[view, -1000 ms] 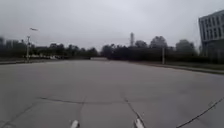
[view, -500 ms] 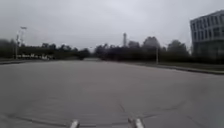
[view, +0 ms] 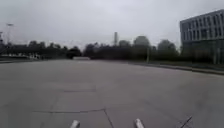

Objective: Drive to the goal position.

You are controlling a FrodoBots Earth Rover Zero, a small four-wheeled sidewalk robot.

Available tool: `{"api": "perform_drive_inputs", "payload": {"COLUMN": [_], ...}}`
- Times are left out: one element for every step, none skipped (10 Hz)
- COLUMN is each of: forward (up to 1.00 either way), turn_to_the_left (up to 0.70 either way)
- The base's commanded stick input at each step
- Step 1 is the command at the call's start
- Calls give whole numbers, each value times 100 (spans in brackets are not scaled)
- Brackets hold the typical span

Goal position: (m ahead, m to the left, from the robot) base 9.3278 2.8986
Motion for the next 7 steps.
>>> {"api": "perform_drive_inputs", "payload": {"forward": [100, 100, 100, 100, 100, 100, 100], "turn_to_the_left": [-34, -37, -19, -6, 0, 0, 0]}}
